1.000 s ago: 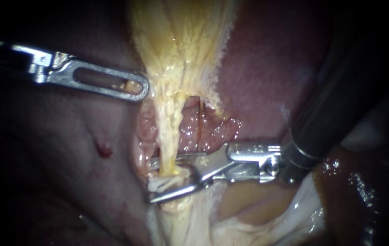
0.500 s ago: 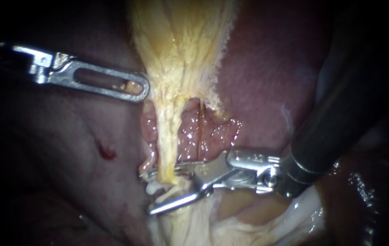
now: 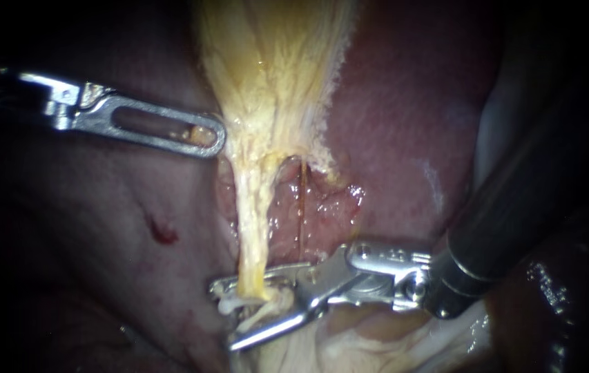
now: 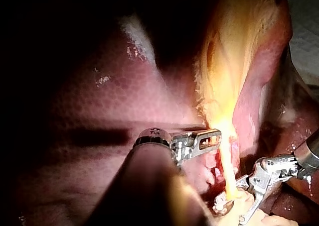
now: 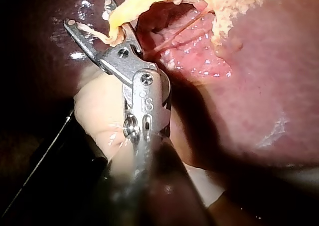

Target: Clipping second clip left tube

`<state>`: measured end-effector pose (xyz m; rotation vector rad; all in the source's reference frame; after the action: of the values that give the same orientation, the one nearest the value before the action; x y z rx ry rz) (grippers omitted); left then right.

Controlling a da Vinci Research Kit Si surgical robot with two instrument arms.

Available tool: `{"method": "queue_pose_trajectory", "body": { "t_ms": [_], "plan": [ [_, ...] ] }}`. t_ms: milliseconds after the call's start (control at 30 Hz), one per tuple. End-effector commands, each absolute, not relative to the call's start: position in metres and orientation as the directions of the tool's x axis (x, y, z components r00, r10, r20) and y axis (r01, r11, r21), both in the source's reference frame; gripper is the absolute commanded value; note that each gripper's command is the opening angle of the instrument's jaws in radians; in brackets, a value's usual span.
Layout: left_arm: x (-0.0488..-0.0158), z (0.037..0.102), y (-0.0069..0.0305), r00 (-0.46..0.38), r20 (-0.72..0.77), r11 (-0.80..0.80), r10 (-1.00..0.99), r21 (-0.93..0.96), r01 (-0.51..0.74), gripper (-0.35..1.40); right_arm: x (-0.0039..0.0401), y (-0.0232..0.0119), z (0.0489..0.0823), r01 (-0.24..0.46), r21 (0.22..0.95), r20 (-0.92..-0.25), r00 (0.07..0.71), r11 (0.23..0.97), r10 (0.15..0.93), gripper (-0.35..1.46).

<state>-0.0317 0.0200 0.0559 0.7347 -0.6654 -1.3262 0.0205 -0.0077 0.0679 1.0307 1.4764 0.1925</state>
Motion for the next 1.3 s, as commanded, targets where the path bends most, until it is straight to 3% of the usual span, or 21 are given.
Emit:
{"method": "queue_pose_trajectory", "body": {
  "t_ms": [33,233,467,1300],
  "plan": [
    [-0.0317,0.0559,0.02,0.129,0.015,0.09,-0.992,0.792,0.604,-0.35,0.0204,-0.0077,0.0679,0.471,0.661,-0.716,0.163,0.584,0.678,0.48],
    [-0.0317,0.056,0.02,0.129,0.015,0.091,-0.992,0.792,0.604,-0.35,0.0204,-0.0076,0.0676,0.475,0.662,-0.713,0.162,0.58,0.682,0.45],
    [-0.0317,0.056,0.02,0.129,0.015,0.091,-0.992,0.792,0.604,-0.35,0.0202,-0.0074,0.0679,0.492,0.656,-0.715,0.164,0.572,0.68,0.3],
    [-0.0317,0.0561,0.0199,0.129,0.016,0.091,-0.992,0.791,0.605,-0.35,0.0197,-0.0064,0.0694,0.461,0.667,-0.713,0.165,0.585,0.682,-0.06]
  ]
}}
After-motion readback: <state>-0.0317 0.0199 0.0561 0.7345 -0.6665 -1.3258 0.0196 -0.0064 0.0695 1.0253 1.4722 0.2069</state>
